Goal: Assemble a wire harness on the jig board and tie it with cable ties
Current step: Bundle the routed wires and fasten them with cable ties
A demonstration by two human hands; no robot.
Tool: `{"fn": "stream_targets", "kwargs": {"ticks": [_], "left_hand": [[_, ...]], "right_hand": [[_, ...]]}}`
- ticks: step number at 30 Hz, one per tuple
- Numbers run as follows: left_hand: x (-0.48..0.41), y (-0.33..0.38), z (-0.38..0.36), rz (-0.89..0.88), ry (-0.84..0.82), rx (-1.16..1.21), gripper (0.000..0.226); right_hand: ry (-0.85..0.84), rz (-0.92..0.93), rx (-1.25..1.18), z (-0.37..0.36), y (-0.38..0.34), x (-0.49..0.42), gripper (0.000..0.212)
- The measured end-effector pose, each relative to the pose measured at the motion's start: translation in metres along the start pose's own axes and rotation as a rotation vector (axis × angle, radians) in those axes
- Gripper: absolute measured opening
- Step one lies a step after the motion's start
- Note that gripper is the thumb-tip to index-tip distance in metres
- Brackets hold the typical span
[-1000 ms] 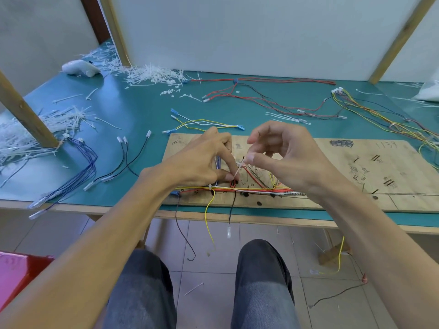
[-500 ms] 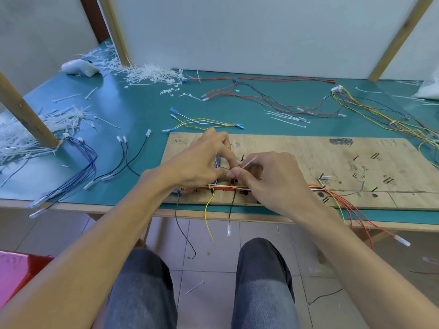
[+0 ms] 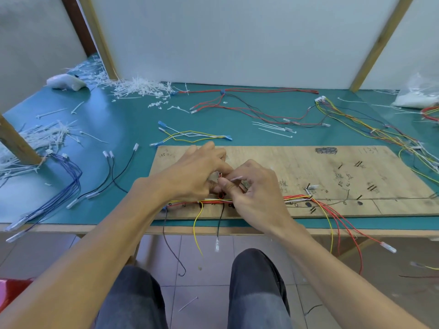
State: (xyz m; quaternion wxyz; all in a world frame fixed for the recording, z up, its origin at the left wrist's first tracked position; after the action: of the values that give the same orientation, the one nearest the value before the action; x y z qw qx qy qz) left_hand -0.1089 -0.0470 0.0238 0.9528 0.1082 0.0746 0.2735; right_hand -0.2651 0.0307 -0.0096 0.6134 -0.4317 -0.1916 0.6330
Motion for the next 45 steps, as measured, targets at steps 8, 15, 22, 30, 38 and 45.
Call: {"fn": "stream_targets", "kwargs": {"ticks": [8,15,22,30,38,45], "left_hand": [[0.004,-0.002,0.004,-0.013,0.063,0.079,0.024],[-0.001,0.008,0.006,-0.008,0.006,-0.087,0.024],[0.001,0.009,0.006,0.058,-0.013,-0.096,0.034],[0.023,0.013,0.0,0.14,0.194,0.023,0.021],[0.062,0.052,-0.011,0.057,0.599,-0.411,0.006],[0.052,0.068,-0.035,0.009,0.393,-0.43,0.007]], "right_hand": [[0.145,0.071,0.12,-0.011,0.003,0.005,0.017],[0.193,0.201,0.121,-0.008,0.004,0.006,0.019],[0.252,0.113,0.018,0.006,0.001,0.016,0.014],[0.076,0.153,0.285,0.032,0.033,0.036,0.015],[0.184,0.232,0.19,0.032,0.04,0.039,0.024],[0.233,0.222,0.09,0.037,0.038,0.04,0.028]]}}
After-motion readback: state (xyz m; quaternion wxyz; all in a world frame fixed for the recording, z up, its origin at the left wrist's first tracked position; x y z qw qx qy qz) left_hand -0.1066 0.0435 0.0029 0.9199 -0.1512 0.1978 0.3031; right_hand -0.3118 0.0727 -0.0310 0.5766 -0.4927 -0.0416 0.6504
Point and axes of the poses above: each hand's wrist, its own x-axis away from the middle knuckle, its own z-axis out of the back of the hand, y = z × x, the point moved 1 cm from there along -x, towards the middle knuckle, and after that the axes turned 6 degrees about -z, right-handed, at the moved point
